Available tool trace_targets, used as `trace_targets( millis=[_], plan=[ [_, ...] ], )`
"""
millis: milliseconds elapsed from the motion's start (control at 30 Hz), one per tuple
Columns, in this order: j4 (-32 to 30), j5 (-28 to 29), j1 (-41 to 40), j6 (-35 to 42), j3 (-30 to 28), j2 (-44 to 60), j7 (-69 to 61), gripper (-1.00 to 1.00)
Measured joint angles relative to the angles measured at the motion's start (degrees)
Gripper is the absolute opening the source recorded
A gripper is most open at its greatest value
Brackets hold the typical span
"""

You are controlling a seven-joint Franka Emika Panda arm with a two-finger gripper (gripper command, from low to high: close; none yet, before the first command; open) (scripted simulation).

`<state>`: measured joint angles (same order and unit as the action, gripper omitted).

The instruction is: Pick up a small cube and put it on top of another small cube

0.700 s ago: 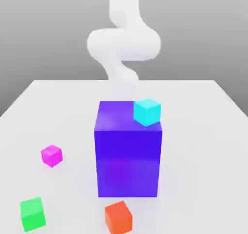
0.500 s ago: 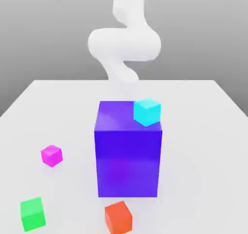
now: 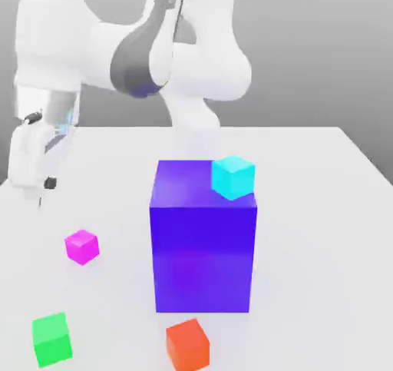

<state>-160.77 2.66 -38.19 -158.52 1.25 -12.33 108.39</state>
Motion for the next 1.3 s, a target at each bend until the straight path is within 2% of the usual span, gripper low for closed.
trace_targets(
  millis=[200,467,500,733,1000,1100,1300],
  plan=[
    [-7.21,-1.54,-6.0,-6.86,-3.1,8.4,13.98,0.0],
    [-5.54,-3.29,-7.95,-19.74,-1.93,24.19,15.26,0.0],
    [-5.25,-3.23,-8.39,-21.28,-1.57,26.06,15.19,-1.0],
    [-5.19,-3.34,-8.55,-21.73,-1.39,26.45,15.09,-1.0],
    [-7.91,-2.34,-7.69,-9.53,-2.55,11.54,15.82,-1.0],
    [-3.9,-2.6,-5.43,-5.41,-1.04,11.82,15.35,-1.0],
    [8.19,-2.08,-0.07,2.07,1.65,16.97,14.93,-1.0]
  ],
)
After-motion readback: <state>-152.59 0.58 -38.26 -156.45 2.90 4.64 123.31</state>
